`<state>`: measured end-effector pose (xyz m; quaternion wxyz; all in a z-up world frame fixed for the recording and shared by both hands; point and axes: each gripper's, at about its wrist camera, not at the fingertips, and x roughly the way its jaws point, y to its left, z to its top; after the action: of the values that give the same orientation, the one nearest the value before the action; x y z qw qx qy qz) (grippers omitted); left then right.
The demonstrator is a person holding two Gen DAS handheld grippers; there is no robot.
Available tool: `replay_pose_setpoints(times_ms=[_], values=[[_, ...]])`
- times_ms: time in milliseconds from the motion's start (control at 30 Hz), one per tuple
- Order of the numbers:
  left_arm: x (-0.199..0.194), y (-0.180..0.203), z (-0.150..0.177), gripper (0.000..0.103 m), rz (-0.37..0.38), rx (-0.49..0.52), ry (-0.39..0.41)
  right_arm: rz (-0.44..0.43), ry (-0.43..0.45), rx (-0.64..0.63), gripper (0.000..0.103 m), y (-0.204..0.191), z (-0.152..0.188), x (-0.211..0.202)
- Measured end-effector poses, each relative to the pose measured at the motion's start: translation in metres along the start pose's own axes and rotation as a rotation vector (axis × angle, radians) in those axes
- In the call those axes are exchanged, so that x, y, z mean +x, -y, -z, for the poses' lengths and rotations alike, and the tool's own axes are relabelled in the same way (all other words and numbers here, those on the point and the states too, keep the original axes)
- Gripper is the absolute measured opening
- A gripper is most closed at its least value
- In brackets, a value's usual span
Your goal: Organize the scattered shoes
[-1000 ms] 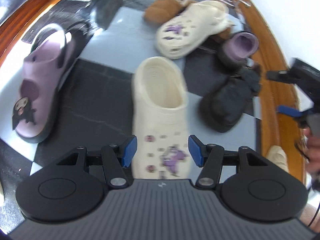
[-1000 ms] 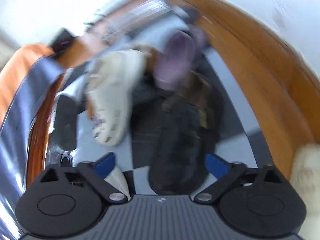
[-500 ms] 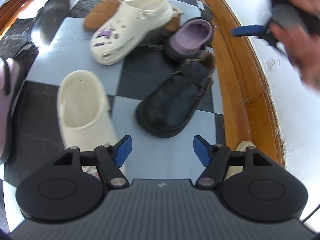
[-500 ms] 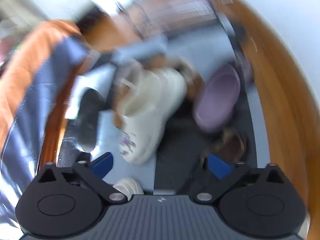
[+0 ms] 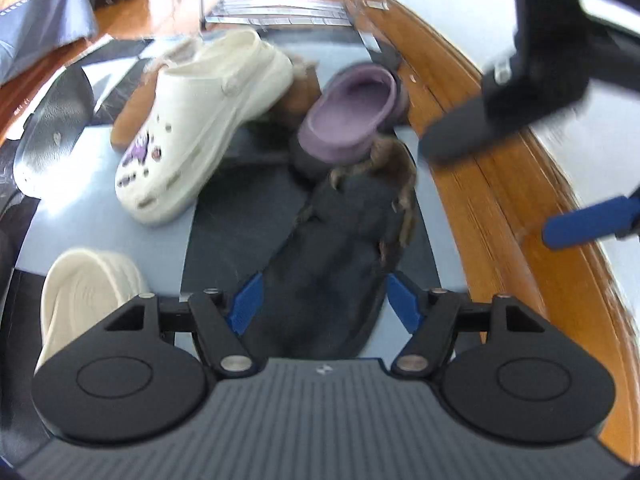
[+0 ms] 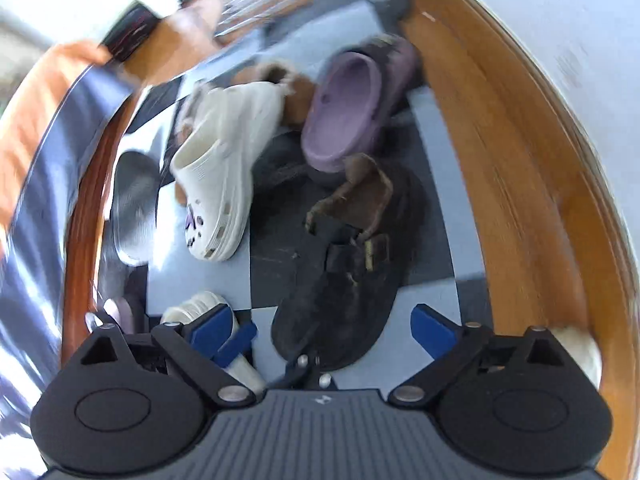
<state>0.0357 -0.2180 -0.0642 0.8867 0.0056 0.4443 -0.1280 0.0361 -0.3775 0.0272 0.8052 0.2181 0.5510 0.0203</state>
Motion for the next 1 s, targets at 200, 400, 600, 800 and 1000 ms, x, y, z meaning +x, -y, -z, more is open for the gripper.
replay_pose_setpoints(times_ms=[200,400,600,800,1000], values=[[0.048,-0.007,-0.013,0.088,0.009,0.045,-0.034,-0.014,0.056,-0.063,0.097,-0.004,-0.026,0.016],[0.065,0.000,-0.015,0.056,-0.010,0.065,-0.076,-0.020,0.053,-0.010,0.097,0.017,-0.027,0.032],[0.057,0.003,-0.006,0.047,-0.035,0.050,-0.060,-0.015,0.057,0.027,0.097,0.032,-0.021,0.033],[0.047,0.000,-0.003,0.045,-0.037,-0.030,-0.080,-0.011,0.060,0.057,0.097,0.045,-0.015,0.034],[0.028,-0.004,0.015,0.044,-0.057,-0.109,-0.134,-0.002,0.030,0.019,0.097,0.044,-0.005,0.040]])
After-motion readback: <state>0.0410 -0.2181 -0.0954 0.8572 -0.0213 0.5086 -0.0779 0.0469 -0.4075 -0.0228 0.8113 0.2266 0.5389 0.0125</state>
